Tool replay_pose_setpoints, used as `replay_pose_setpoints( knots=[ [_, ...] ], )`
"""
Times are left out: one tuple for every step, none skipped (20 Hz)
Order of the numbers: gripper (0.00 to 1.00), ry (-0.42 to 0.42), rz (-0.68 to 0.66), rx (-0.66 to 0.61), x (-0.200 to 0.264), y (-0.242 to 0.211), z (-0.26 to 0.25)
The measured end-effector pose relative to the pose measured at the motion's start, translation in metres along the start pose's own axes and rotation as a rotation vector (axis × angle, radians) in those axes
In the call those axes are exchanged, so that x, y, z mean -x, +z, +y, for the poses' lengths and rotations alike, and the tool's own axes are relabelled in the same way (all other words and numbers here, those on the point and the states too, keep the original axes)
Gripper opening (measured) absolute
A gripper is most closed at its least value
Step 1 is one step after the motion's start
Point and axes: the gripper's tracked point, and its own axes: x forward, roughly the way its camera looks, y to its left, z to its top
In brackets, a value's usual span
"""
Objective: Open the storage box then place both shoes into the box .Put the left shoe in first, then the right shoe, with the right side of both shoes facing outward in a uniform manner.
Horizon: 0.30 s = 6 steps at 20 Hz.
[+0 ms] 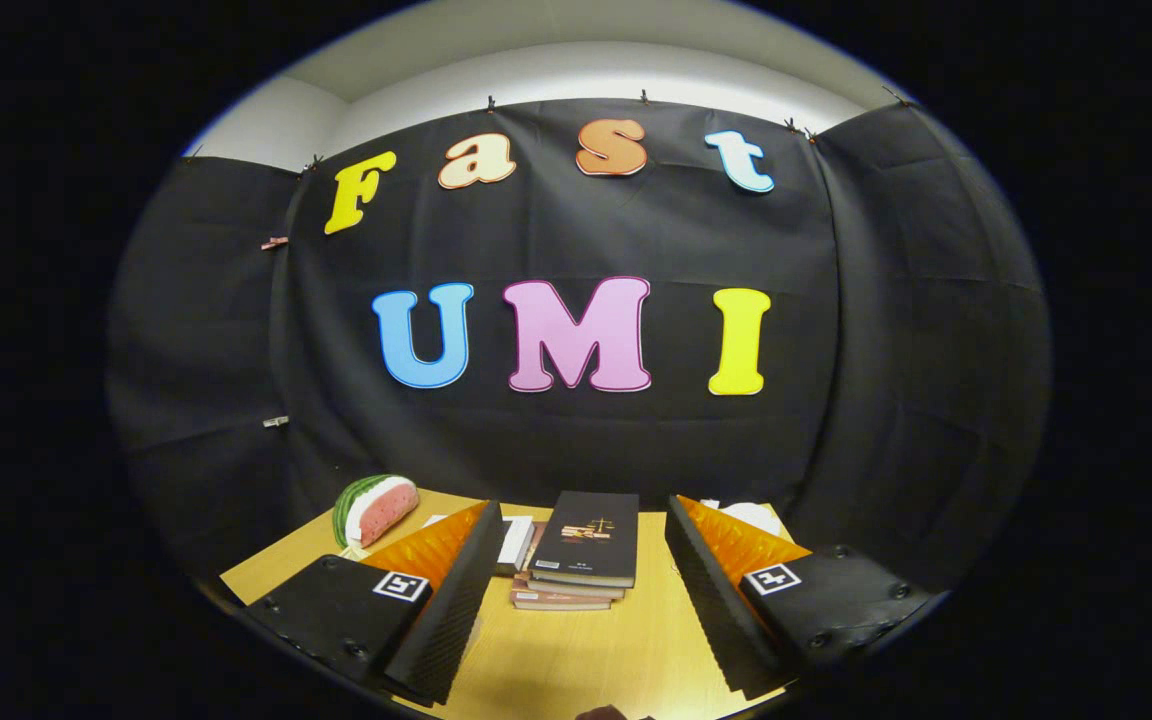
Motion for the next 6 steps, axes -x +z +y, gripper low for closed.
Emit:
replay_pose_setpoints(
  knots=[
    [0.98, -0.014, 0.003, -0.008, 0.000, -0.004, -0.002],
    [0.98, -0.026, 0.005, -0.022, 0.003, -0.008, -0.005],
    [0.98, -0.040, 0.005, -0.038, 0.004, -0.009, -0.007],
    [0.98, -0.053, 0.005, -0.052, 0.007, -0.013, -0.008],
    [0.98, -0.063, 0.001, -0.061, 0.009, -0.014, -0.008],
    [0.98, -0.070, 0.003, -0.061, 0.010, -0.016, -0.006]
  ],
)
